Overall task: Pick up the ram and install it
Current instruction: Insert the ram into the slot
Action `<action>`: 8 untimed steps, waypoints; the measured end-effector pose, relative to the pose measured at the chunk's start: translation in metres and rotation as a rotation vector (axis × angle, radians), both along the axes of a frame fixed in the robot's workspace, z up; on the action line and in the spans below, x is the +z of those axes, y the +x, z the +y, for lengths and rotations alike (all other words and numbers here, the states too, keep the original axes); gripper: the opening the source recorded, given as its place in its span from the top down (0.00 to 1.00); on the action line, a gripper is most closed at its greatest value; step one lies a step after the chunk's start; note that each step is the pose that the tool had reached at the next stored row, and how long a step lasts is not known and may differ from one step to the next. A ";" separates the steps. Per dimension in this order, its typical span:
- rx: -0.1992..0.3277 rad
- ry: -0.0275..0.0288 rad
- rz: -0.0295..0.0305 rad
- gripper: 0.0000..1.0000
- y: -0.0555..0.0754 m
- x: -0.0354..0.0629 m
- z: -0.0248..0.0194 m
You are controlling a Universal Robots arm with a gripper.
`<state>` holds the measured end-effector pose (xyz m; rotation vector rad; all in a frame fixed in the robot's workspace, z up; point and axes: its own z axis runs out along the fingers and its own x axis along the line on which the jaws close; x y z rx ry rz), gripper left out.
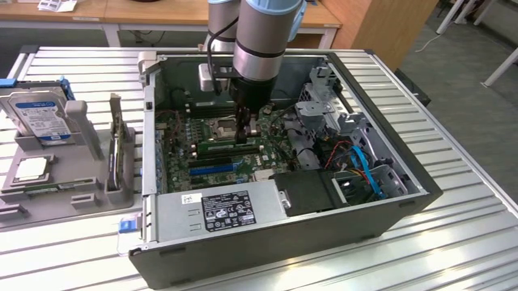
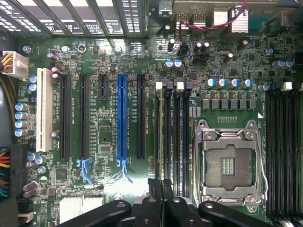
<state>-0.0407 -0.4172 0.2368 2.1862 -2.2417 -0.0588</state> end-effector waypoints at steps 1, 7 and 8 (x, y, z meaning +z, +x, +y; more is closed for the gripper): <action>0.000 0.0001 -0.0001 0.89 0.000 -0.0003 0.0000; 0.000 0.0002 -0.0002 0.89 0.000 -0.0012 0.0000; 0.000 0.0000 -0.0002 0.89 0.000 -0.0013 0.0000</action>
